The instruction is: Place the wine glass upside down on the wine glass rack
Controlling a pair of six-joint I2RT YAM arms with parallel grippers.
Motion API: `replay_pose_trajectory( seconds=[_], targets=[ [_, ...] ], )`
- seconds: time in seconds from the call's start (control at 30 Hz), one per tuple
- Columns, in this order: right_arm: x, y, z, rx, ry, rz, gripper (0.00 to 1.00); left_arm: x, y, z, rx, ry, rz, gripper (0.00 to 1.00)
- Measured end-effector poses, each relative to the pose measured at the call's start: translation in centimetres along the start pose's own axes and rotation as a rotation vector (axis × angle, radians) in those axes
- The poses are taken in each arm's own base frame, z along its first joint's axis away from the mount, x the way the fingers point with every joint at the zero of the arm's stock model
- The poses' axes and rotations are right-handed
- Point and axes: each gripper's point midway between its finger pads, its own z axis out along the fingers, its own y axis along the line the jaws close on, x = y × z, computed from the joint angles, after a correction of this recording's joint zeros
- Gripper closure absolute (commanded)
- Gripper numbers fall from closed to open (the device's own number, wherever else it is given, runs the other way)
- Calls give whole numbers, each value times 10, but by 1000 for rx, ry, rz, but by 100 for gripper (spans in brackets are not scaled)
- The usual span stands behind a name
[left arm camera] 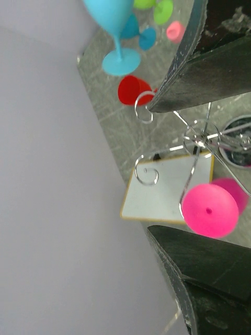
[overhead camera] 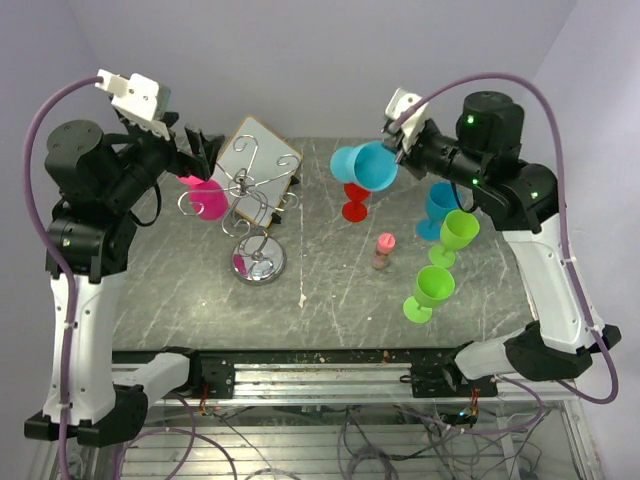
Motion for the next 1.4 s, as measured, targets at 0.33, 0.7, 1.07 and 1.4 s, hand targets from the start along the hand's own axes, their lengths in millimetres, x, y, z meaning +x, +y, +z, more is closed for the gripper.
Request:
replay_pose_trajectory(
  seconds=[0.33,0.7,1.07,1.4],
  targets=[
    [-58,-48,-11,193,-185,122,100,14,-27,46,188,30,-219,2],
    [-89,-50,-20,179,-316,227,100,4,-66,68,333,1,-285,2],
    [-103,-44,-32,143,-375,256,100,40,-110,113,467,104,-388,12],
    [-102,-39,-36,134,-381,262,100,60,-133,134,555,155,-462,39]
  ],
)
